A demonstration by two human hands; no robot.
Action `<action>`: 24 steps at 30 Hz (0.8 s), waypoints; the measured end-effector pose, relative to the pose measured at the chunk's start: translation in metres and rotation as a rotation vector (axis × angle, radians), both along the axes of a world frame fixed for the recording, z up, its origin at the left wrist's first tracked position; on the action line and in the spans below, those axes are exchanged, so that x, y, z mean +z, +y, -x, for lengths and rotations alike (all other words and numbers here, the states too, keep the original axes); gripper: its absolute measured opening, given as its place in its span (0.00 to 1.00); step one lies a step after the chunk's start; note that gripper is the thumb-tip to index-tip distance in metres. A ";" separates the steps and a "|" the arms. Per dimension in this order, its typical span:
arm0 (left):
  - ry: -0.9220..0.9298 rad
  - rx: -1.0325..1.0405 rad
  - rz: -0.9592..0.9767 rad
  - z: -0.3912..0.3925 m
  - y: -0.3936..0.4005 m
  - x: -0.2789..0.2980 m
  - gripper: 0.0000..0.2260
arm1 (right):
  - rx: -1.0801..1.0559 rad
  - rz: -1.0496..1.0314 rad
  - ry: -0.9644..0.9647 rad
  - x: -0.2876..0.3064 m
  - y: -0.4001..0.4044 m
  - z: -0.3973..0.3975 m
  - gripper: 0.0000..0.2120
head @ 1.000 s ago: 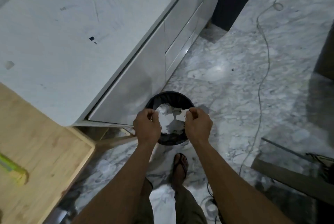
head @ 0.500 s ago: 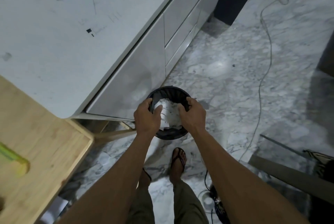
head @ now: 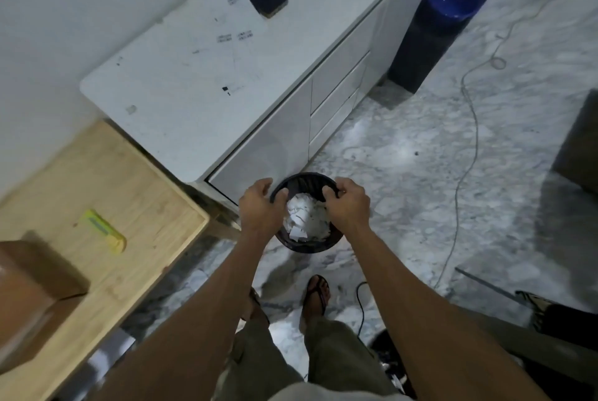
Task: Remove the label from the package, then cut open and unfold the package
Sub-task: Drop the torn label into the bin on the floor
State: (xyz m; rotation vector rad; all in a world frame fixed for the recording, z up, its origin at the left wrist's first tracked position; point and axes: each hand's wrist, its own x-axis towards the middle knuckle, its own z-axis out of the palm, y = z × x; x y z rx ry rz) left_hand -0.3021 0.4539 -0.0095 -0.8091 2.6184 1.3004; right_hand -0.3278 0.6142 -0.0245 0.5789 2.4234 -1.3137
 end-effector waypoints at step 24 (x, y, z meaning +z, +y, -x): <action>0.087 0.455 -0.006 -0.228 -0.153 0.070 0.15 | 0.613 0.151 0.111 0.080 -0.182 -0.140 0.10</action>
